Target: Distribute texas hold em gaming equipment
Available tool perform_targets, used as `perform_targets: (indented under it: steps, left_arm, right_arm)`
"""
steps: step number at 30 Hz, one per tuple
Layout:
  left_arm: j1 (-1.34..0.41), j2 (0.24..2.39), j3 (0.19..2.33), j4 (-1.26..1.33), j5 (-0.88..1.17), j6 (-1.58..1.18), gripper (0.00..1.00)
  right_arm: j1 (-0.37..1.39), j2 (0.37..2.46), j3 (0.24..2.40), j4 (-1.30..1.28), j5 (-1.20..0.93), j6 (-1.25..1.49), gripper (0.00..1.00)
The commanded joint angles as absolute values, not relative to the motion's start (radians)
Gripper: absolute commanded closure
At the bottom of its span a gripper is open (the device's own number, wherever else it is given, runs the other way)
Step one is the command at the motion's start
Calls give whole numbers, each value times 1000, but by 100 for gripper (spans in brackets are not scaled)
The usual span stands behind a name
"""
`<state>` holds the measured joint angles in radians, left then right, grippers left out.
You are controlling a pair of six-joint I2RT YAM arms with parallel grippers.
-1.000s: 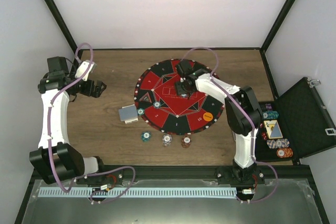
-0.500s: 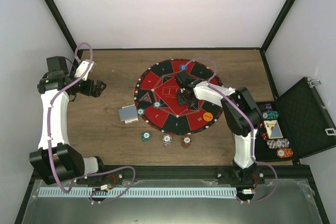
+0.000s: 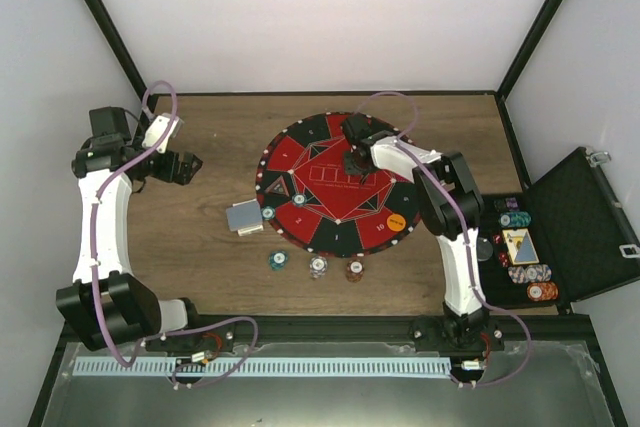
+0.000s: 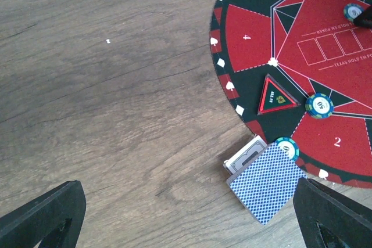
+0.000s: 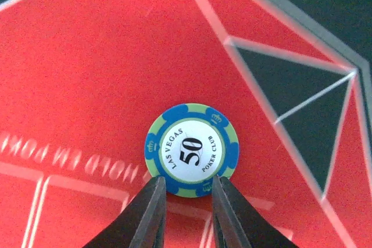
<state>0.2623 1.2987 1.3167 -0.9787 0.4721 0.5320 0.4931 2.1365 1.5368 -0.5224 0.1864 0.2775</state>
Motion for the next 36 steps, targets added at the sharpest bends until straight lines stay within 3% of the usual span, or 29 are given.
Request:
perform_targets:
  steps: [1, 12, 19, 22, 28, 36]
  left_arm:
    - [267, 1324, 1340, -956, 466, 537, 0]
    - [269, 1367, 1351, -945, 464, 535, 0]
    - [270, 1360, 1355, -956, 479, 528, 0]
    - [270, 1341, 1355, -965, 480, 528, 0]
    - [270, 1306, 1353, -988, 490, 532, 0]
    - [272, 1265, 1349, -1010, 494, 532, 0]
  right_arm:
    - [434, 2231, 1640, -517, 207, 249, 76]
    - [375, 2448, 1986, -621, 217, 213, 76]
    - [407, 2306, 1908, -629, 226, 225, 43]
    - [466, 2193, 1837, -626, 254, 227, 38]
    - [683, 2020, 1662, -579, 215, 218, 37]
    - [895, 2055, 1640, -578, 120, 235, 44]
